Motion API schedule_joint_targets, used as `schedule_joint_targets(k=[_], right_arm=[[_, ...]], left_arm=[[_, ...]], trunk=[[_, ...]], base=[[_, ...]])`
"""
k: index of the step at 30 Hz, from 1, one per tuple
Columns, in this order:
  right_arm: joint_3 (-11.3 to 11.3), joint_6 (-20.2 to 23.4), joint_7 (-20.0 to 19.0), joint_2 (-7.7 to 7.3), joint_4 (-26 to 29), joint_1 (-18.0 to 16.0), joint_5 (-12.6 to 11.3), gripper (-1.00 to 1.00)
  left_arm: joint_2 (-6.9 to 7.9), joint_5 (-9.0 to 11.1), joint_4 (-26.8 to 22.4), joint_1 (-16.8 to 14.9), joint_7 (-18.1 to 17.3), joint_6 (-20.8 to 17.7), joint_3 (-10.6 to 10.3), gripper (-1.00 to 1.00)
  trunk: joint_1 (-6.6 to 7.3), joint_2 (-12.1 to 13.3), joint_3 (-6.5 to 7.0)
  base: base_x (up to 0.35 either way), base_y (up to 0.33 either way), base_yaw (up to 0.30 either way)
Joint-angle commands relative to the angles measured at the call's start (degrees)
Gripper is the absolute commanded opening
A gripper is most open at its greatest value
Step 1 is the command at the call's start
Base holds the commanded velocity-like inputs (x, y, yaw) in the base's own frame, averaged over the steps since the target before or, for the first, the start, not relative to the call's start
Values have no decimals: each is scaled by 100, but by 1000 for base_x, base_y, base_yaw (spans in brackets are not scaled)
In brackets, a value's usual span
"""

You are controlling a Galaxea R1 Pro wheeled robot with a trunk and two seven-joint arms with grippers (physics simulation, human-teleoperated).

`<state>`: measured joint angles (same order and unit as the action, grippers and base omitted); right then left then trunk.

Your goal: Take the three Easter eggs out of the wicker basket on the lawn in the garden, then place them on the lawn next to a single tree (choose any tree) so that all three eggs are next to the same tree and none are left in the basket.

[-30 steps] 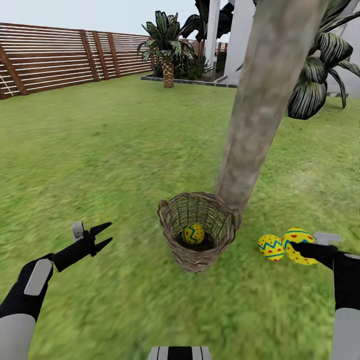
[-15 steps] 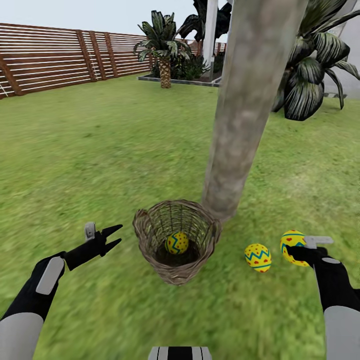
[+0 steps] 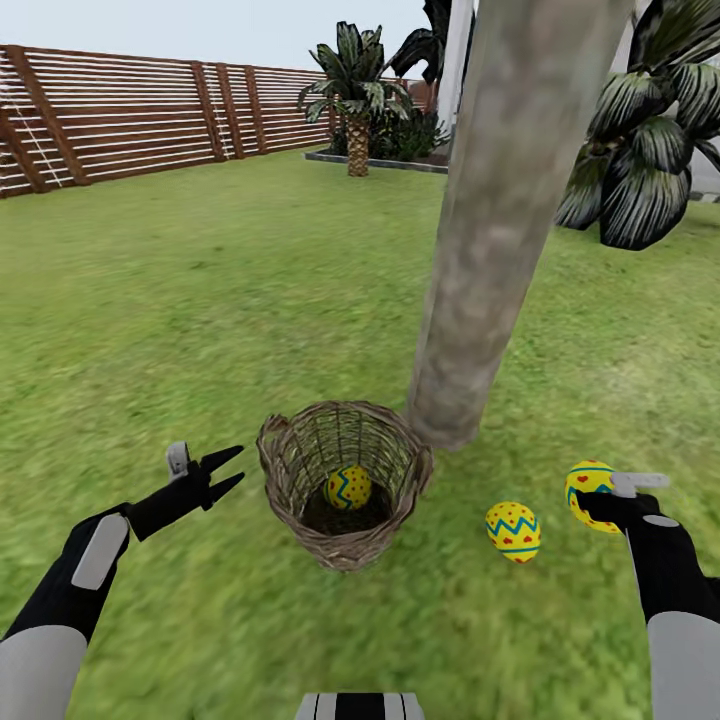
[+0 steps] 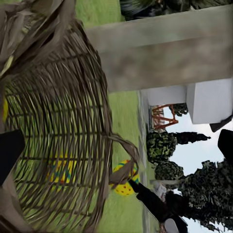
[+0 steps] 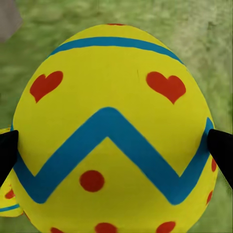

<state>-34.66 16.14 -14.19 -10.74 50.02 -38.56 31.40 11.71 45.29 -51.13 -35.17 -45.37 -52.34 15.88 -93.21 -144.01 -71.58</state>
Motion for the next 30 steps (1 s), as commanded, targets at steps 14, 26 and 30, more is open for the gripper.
schedule_joint_targets(k=[14, 26, 30], right_arm=[[562, -75, 142, 7, -465, 0, 59, -100], [599, -79, 145, 44, -595, -2, 33, -100], [600, -78, 127, 29, -555, -11, 31, -100]], left_arm=[[-2, -12, -2, 8, -24, -4, 4, 100], [25, -5, 33, 37, -302, 114, 28, 100], [52, 15, 32, 37, -301, 57, 53, 100]], trunk=[[1, -2, -4], [1, -2, -4], [-9, -7, -93]], base=[[-1, -334, 290], [0, -19, 17], [0, 0, 0]])
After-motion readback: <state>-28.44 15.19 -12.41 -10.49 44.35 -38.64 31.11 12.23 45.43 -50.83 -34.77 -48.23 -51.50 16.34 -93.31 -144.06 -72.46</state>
